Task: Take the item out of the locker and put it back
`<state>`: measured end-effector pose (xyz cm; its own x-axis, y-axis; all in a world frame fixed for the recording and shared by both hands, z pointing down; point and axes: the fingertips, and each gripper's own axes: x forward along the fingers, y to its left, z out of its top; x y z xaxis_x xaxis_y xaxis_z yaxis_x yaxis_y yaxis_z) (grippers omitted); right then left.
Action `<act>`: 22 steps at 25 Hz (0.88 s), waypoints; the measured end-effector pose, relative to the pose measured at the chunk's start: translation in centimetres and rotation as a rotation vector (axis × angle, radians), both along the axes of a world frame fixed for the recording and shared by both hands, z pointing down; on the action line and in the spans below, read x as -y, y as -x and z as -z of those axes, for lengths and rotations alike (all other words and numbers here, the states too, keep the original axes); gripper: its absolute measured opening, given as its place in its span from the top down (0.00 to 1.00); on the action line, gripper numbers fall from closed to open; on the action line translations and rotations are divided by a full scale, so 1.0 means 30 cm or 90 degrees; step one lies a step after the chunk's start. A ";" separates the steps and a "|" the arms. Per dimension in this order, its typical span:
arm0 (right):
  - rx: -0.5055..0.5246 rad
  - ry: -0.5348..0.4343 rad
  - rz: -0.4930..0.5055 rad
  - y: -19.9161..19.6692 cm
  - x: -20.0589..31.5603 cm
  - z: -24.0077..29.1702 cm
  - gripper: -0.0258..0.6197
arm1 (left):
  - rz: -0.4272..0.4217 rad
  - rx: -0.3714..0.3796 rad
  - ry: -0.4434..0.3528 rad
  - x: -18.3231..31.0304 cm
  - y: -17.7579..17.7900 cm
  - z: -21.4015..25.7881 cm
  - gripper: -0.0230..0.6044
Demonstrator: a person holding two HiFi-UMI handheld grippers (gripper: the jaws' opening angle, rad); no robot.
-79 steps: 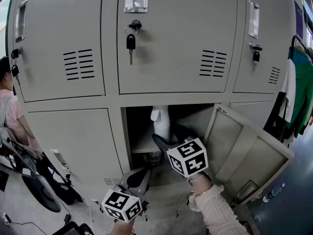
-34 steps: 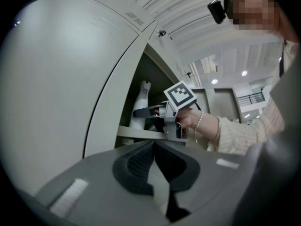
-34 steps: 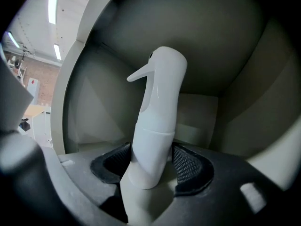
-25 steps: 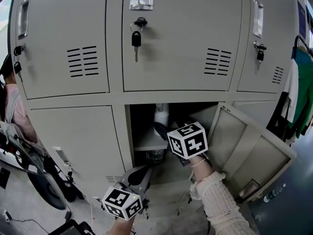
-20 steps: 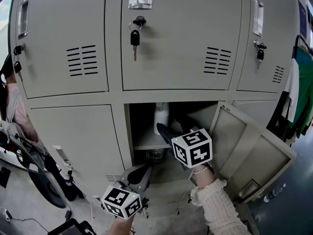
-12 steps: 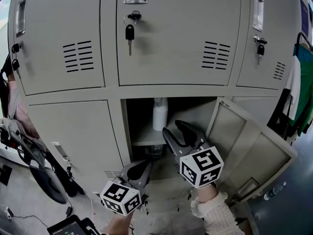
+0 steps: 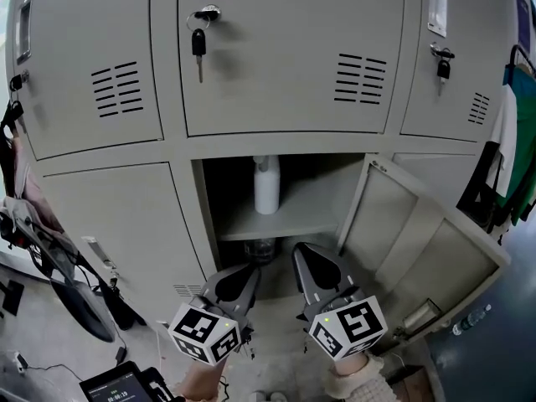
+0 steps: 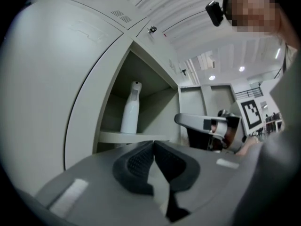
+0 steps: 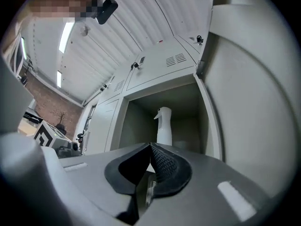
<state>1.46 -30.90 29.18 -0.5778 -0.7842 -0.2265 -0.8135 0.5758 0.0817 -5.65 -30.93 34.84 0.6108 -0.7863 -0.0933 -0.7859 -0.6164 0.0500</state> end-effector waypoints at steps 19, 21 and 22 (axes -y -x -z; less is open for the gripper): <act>-0.005 0.107 0.029 0.008 -0.091 -0.289 0.96 | -0.001 0.006 0.019 -0.054 -0.046 -0.091 0.95; -0.008 0.101 0.027 0.009 -0.082 -0.281 0.96 | -0.005 0.010 0.016 -0.051 -0.053 -0.085 0.95; -0.009 0.098 0.026 0.008 -0.078 -0.276 0.96 | -0.007 0.011 0.014 -0.050 -0.057 -0.082 0.95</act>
<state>1.23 -28.55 37.45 -0.6121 -0.7848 -0.0973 -0.7886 0.6149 0.0018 -3.94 -29.44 37.31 0.6203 -0.7816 -0.0654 -0.7802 -0.6234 0.0510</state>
